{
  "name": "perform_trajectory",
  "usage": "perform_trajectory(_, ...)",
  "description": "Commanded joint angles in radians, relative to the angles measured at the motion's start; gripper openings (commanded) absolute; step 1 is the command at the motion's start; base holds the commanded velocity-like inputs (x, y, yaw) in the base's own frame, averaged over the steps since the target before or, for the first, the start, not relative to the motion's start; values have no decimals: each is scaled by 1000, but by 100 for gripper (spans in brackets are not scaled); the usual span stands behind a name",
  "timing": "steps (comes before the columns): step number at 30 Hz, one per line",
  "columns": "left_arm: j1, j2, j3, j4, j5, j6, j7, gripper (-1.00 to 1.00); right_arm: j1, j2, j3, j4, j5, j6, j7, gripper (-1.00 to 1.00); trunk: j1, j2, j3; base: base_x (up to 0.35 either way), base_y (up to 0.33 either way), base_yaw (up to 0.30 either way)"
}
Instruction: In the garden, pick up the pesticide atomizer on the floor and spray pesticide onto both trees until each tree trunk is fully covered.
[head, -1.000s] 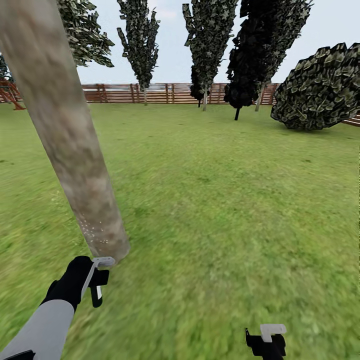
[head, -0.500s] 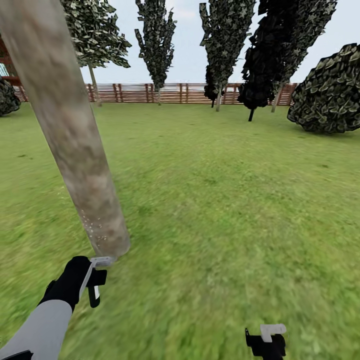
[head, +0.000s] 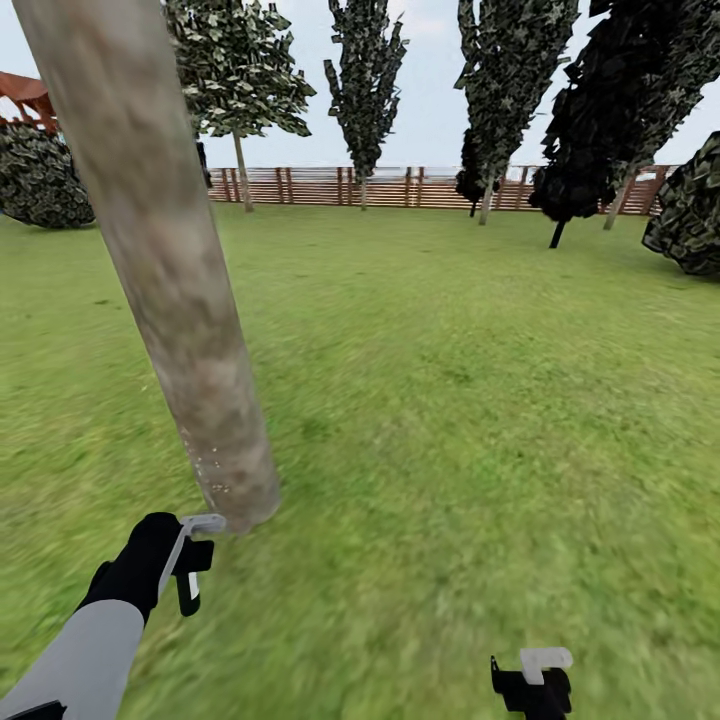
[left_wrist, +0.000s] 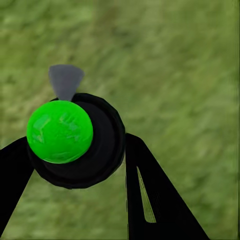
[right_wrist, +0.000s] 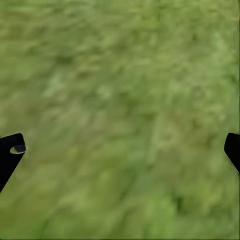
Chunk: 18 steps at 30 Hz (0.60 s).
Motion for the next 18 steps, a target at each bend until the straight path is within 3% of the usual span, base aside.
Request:
perform_trajectory(1,-1,-1,3,-1,-11,3,-10,-100,0,0,9,0,-10,-3,-2,100,0,0,-1,295,-142,81)
perform_trajectory(12,-1,-5,0,-6,-10,3,-10,-100,0,0,9,0,-10,-3,0,100,0,0,-1,217,-209,15)
perform_trajectory(18,-1,-7,0,-11,-11,3,-10,-100,0,0,9,0,-10,-3,0,100,0,0,-1,50,-296,242)
